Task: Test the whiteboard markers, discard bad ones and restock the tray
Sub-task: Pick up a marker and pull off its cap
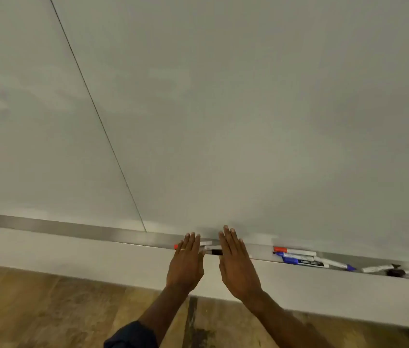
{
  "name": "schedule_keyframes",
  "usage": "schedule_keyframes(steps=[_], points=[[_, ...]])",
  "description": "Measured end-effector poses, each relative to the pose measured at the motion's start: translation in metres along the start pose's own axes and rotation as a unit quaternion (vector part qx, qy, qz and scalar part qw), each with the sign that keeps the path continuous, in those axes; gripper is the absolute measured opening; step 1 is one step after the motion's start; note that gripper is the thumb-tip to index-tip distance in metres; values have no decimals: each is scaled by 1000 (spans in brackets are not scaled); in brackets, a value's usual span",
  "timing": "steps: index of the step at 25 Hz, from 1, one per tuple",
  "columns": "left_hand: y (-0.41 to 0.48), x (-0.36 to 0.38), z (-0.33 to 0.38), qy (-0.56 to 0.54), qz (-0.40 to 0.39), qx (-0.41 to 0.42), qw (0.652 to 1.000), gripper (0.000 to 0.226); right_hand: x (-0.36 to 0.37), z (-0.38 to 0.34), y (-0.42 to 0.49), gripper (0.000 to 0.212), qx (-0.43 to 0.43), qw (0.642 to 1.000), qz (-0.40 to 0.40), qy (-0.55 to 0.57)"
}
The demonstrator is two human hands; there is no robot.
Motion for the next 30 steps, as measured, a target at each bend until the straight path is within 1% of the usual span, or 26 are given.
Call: schedule_keyframes(steps=[2, 3, 4, 7, 9, 11, 14, 16, 21, 24, 26, 28, 30], points=[[13, 12, -18, 18, -23, -14, 999, 56, 13, -7, 11, 69, 13, 1000, -23, -6], [19, 19, -28, 21, -20, -24, 999, 57, 21, -11, 14, 73, 17, 999, -34, -3], [23, 24, -35, 23, -19, -29, 999, 59, 28, -17, 13, 78, 26, 997, -72, 8], [36, 39, -55, 5, -32, -36, 999, 53, 46, -21, 25, 88, 37, 992, -120, 18], [42, 45, -66, 7, -39, -34, 999, 44, 55, -19, 29, 82, 32, 992, -124, 1], [50, 47, -77, 8, -34, -10, 999, 38, 63, -17, 34, 76, 24, 992, -125, -2], [56, 50, -88, -28, -26, 23, 999, 31, 68, -13, 41, 76, 12, 992, -125, -19], [58, 44, -91, -56, -23, 28, 998, 28, 70, -16, 47, 71, 7, 991, -133, -18], [57, 33, -94, -126, 23, 44, 991, 28, 69, -33, 64, 61, -64, 989, -128, -48], [55, 23, -84, -152, 47, 93, 983, 26, 56, -37, 71, 69, -41, 990, -126, -53], [56, 11, -76, -165, 53, 117, 978, 25, 43, -36, 71, 69, -26, 991, -122, -51], [60, -4, -69, -163, 63, 162, 971, 25, 25, -35, 67, 57, -27, 993, -95, -61], [63, -17, -59, -121, 87, 251, 956, 34, 4, -34, 59, 40, -26, 997, -40, -68]])
Point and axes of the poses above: each hand's wrist, its own y-axis towards the middle knuckle, its own x-axis out of the palm, z = x × y, the point moved 2 cm from there along y, towards the middle knuckle, and after that the axes turned 11 degrees about y, right-handed, at the moved point
